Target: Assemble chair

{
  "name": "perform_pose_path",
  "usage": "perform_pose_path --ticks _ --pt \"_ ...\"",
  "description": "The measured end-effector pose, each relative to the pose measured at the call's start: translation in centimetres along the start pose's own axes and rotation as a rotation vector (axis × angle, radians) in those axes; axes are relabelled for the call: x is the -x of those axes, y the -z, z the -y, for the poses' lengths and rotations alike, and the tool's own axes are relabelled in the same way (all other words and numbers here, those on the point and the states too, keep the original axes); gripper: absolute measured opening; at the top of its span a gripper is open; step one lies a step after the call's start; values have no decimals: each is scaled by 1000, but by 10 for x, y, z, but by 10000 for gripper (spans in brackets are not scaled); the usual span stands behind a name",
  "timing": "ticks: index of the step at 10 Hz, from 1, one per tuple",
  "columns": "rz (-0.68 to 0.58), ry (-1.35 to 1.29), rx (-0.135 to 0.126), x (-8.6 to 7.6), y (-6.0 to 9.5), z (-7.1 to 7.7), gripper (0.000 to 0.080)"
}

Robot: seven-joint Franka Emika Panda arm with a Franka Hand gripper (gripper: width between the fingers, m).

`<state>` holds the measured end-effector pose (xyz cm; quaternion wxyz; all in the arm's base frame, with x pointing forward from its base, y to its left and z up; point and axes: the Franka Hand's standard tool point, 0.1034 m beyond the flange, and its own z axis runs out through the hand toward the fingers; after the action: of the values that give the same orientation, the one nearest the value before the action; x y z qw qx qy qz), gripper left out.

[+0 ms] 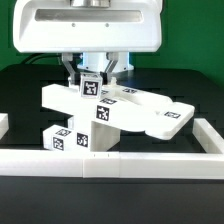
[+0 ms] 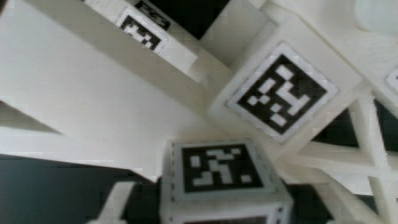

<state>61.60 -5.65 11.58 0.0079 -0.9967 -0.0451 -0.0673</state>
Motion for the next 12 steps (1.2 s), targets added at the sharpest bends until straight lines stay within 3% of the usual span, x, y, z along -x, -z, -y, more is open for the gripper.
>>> perform_pose_path --ticks 2,5,10,12 --pt "-1 -94 -1 0 0 0 284" --pt "-7 -456 -25 -1 -1 5 284" --pt "-5 -772 -32 -1 -1 5 284" --pt "-11 -983 -52 -2 -1 5 284"
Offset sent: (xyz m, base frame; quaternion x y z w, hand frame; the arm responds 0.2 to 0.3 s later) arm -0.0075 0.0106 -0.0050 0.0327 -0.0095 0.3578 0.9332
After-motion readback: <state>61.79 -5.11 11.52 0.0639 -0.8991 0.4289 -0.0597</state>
